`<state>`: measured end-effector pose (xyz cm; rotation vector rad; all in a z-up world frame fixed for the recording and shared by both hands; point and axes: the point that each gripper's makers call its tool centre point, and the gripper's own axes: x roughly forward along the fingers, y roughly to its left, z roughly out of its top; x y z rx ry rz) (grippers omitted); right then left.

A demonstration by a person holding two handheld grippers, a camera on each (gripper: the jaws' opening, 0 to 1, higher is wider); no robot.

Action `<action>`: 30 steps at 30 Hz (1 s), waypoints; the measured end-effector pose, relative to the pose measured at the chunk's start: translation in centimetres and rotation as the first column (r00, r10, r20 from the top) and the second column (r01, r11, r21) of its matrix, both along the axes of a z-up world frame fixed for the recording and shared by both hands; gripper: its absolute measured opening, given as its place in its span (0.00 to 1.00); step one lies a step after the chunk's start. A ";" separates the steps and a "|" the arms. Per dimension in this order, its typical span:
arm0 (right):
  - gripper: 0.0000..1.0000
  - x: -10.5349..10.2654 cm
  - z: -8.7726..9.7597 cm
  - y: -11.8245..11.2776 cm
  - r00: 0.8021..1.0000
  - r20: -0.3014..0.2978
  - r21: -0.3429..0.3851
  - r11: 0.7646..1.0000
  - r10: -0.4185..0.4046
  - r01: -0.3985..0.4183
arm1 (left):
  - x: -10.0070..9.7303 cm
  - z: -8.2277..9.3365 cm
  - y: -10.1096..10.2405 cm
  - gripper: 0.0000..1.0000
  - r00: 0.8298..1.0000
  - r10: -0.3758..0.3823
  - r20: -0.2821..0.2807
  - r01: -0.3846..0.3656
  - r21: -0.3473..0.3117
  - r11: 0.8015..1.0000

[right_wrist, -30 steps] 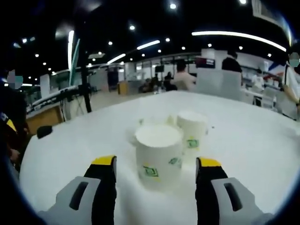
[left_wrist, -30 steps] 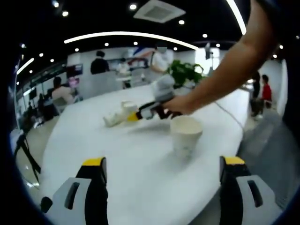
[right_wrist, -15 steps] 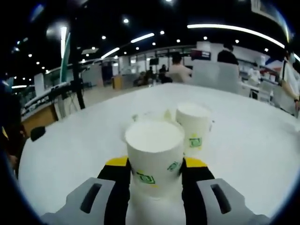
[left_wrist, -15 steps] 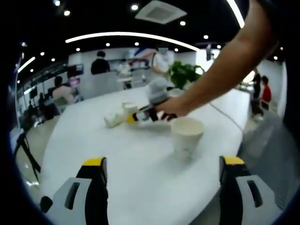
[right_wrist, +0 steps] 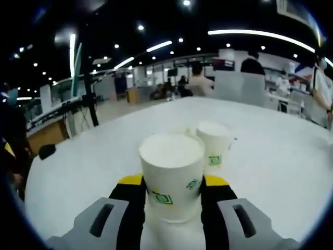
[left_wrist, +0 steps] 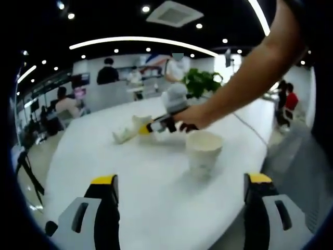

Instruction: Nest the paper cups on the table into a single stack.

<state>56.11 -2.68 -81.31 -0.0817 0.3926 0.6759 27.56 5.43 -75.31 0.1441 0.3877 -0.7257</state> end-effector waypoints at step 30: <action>0.37 0.6 10.1 -3.4 0.998 0.054 0.012 1.000 -0.013 0.013 | -0.4 -0.4 -0.3 0.99 1.000 -0.025 0.005 0.025 0.035 0.999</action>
